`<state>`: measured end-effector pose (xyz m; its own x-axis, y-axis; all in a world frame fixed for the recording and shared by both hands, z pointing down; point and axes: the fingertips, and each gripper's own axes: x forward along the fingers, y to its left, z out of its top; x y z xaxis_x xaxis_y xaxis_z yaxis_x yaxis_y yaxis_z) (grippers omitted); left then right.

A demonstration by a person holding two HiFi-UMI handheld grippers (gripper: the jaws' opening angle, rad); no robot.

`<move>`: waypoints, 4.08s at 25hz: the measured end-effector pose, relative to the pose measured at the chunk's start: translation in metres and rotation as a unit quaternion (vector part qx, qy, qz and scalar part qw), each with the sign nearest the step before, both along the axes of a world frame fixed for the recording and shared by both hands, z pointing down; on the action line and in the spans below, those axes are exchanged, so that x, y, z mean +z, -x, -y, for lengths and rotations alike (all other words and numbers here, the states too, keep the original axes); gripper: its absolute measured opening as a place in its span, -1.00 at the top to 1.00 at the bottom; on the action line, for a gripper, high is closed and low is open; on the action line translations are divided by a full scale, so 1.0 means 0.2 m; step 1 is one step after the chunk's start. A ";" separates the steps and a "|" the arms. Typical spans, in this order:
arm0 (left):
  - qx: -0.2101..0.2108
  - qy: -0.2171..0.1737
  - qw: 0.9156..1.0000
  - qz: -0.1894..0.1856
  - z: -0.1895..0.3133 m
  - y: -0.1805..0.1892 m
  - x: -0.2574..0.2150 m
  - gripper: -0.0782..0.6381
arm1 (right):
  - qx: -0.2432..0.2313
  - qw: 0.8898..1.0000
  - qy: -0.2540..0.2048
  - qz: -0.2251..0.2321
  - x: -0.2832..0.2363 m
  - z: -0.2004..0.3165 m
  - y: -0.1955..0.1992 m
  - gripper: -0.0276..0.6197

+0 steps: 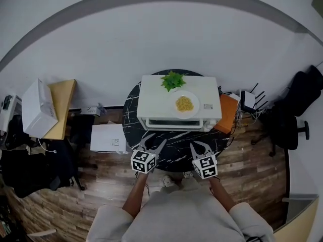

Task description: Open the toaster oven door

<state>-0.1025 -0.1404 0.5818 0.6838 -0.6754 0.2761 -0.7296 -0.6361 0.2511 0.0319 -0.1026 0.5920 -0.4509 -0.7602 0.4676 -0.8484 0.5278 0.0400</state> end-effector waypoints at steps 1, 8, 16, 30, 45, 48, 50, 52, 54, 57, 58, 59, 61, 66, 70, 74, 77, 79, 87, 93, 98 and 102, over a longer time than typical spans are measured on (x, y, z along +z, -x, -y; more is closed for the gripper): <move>0.002 0.001 1.000 -0.001 0.00 -0.02 0.00 0.19 | 0.004 1.000 0.000 0.000 0.00 -0.01 -0.02 0.87; -0.005 0.004 1.000 0.001 0.02 -0.09 0.00 0.19 | 0.010 1.000 -0.002 0.007 0.00 0.00 -0.13 0.87; -0.040 0.010 0.999 -0.001 0.03 -0.14 -0.01 0.19 | -0.022 1.000 0.001 0.009 -0.01 0.05 -0.19 0.87; -0.070 0.021 0.997 -0.011 0.04 -0.17 0.01 0.19 | -0.045 0.999 0.010 0.008 0.02 0.05 -0.25 0.87; -0.116 0.147 0.913 -0.362 0.08 -0.17 -0.01 0.18 | -0.054 0.998 0.020 0.006 0.05 0.07 -0.26 0.87; -0.132 0.181 0.864 -0.452 0.08 -0.17 -0.01 0.16 | -0.054 0.998 0.021 0.006 0.05 0.07 -0.26 0.87; -0.139 0.186 0.844 -0.483 0.09 -0.15 0.00 0.15 | -0.053 0.998 0.020 0.005 0.05 0.08 -0.27 0.87; -0.148 0.187 0.831 -0.503 0.11 -0.13 0.01 0.13 | -0.052 0.998 0.021 0.005 0.05 0.09 -0.27 0.87; -0.158 0.191 0.809 -0.532 0.12 -0.11 0.01 0.13 | -0.051 0.998 0.021 0.005 0.05 0.09 -0.27 0.87; -0.176 0.194 0.778 -0.571 0.16 -0.08 0.02 0.13 | -0.049 0.999 0.023 0.005 0.06 0.09 -0.27 0.87; -0.180 0.194 0.771 -0.580 0.17 -0.06 0.03 0.13 | -0.049 0.999 0.024 0.005 0.06 0.09 -0.28 0.87; -0.183 0.193 0.766 -0.585 0.18 -0.06 0.03 0.13 | -0.048 0.999 0.024 0.005 0.06 0.09 -0.28 0.87; -0.182 0.192 0.766 -0.586 0.19 -0.06 0.02 0.14 | -0.047 0.999 0.024 0.005 0.06 0.10 -0.28 0.87; -0.187 0.200 0.759 -0.591 0.25 -0.07 0.03 0.14 | -0.043 0.999 0.024 0.006 0.06 0.11 -0.30 0.87; -0.190 0.203 0.765 -0.581 0.29 -0.08 0.03 0.14 | -0.040 0.999 0.024 0.004 0.06 0.11 -0.31 0.87; -0.181 0.200 0.767 -0.582 0.31 -0.10 0.00 0.17 | -0.035 0.999 0.025 0.003 0.07 0.11 -0.33 0.87; -0.178 0.200 0.772 -0.576 0.31 -0.10 -0.01 0.24 | -0.034 0.999 0.026 0.003 0.07 0.10 -0.34 0.87; -0.179 0.199 0.772 -0.576 0.31 -0.11 -0.01 0.33 | -0.035 0.999 0.026 0.004 0.07 0.11 -0.34 0.87; -0.191 0.207 0.772 -0.569 0.31 -0.11 0.02 0.46 | -0.039 0.999 0.024 0.006 0.07 0.10 -0.33 0.87; -0.193 0.207 0.770 -0.572 0.31 -0.10 0.01 0.47 | -0.042 0.999 0.025 0.005 0.06 0.08 -0.33 0.87; -0.193 0.208 0.773 -0.568 0.26 -0.10 0.03 0.47 | -0.044 0.999 0.027 0.006 0.07 0.06 -0.34 0.87; -0.194 0.208 0.772 -0.568 0.21 -0.10 0.05 0.47 | -0.049 0.998 0.028 0.006 0.07 0.03 -0.32 0.87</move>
